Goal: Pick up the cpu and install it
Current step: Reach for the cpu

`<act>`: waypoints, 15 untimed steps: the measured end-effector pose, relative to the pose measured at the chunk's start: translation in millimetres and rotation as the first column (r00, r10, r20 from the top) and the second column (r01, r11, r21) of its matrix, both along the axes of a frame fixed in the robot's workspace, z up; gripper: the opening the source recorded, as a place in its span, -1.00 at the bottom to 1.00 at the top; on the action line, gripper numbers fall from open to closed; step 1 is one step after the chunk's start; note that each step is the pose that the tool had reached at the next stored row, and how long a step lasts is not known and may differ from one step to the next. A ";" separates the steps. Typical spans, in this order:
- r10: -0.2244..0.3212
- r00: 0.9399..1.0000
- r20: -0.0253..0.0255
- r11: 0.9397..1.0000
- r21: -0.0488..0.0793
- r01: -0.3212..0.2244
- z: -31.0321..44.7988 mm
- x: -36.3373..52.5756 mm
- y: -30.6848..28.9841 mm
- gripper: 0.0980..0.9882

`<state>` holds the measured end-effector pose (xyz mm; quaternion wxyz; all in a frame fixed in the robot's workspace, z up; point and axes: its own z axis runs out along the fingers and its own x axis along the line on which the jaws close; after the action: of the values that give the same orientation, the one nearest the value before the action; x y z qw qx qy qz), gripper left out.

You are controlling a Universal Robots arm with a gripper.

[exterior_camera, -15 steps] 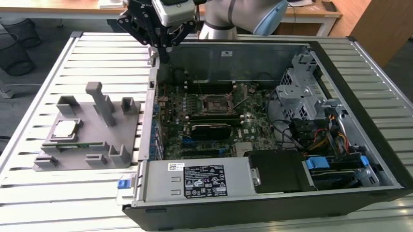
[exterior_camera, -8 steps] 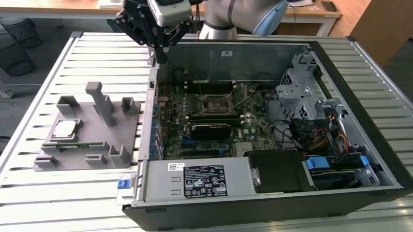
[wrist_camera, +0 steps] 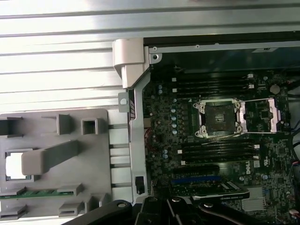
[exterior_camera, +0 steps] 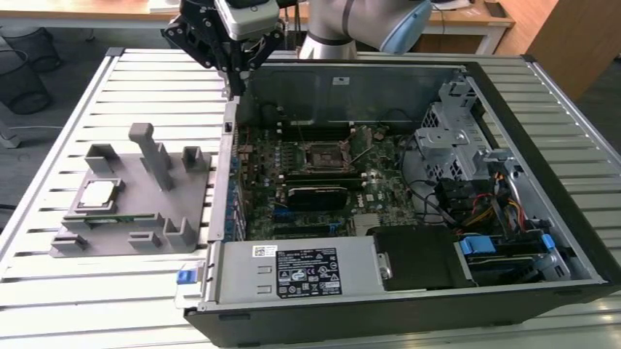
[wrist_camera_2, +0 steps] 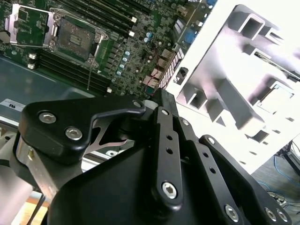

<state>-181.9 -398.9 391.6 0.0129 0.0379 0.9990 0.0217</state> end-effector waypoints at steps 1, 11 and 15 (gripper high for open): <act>0.000 1.000 0.000 1.000 0.000 0.000 0.0 -0.7 0.0 -0.98; 0.000 1.000 -0.001 1.000 0.000 0.000 -0.4 -7.2 0.0 -0.98; 0.000 1.000 -0.001 1.000 0.000 0.000 -0.5 -9.7 0.0 -0.98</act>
<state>-191.5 -398.9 391.0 0.0123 0.0379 0.9990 0.0217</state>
